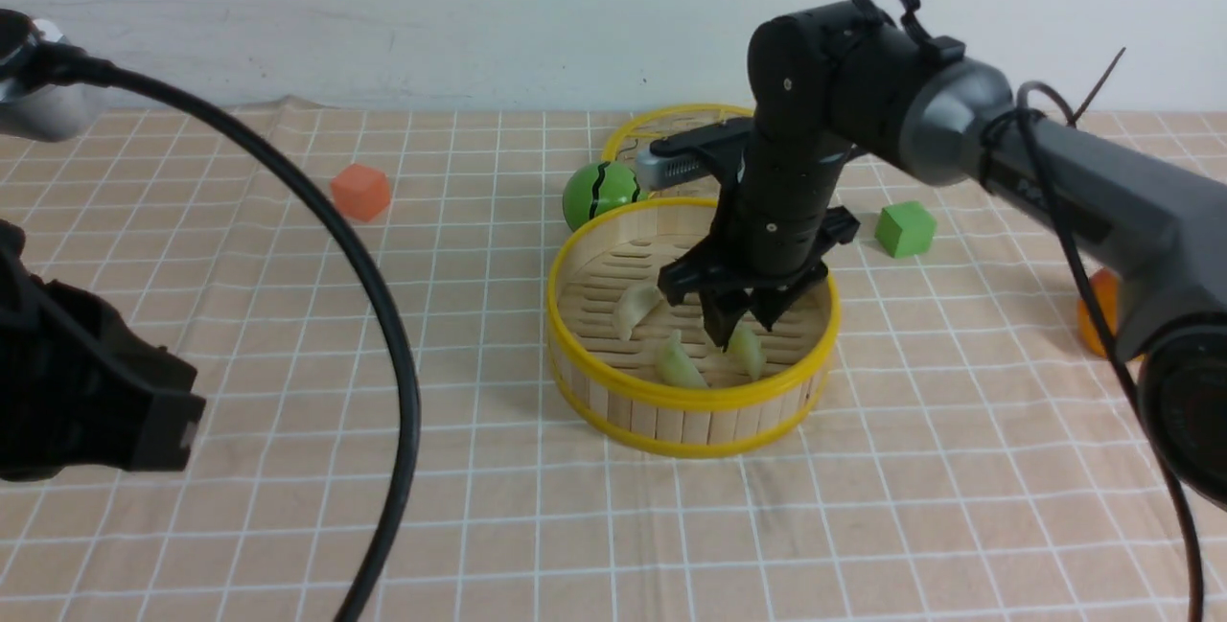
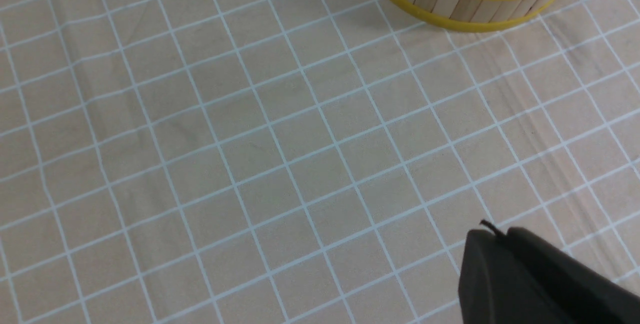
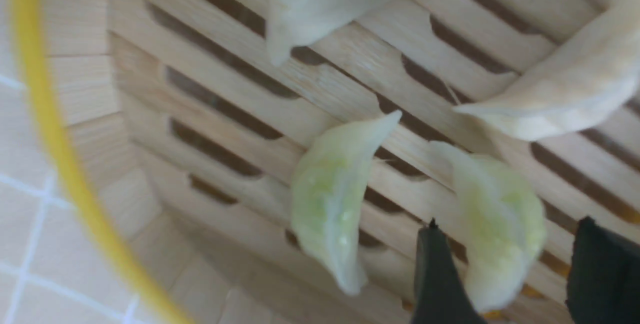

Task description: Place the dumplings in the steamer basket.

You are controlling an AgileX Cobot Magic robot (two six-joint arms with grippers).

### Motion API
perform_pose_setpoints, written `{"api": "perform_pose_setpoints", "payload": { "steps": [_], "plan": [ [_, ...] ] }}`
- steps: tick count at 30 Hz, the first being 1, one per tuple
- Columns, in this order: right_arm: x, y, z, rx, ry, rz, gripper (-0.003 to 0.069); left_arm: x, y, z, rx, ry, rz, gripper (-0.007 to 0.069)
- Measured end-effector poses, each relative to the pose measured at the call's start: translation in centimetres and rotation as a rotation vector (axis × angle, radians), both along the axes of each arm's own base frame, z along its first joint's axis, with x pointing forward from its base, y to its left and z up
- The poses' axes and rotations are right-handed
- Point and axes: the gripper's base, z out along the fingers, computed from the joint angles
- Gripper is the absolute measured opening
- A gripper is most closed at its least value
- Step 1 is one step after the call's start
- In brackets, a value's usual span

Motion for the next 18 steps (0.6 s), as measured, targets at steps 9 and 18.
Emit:
{"api": "perform_pose_setpoints", "payload": {
  "steps": [9,18],
  "plan": [
    [-6.4,-2.4,15.6,0.18,-0.288,0.074,0.015,-2.5,2.6,-4.7,0.0,0.004,0.132,0.0019],
    [-17.2,-7.6,20.7,0.215,-0.396,0.117,0.0011,-7.7,5.7,-9.8,-0.319,-0.242,0.159,0.0021]
  ]
}}
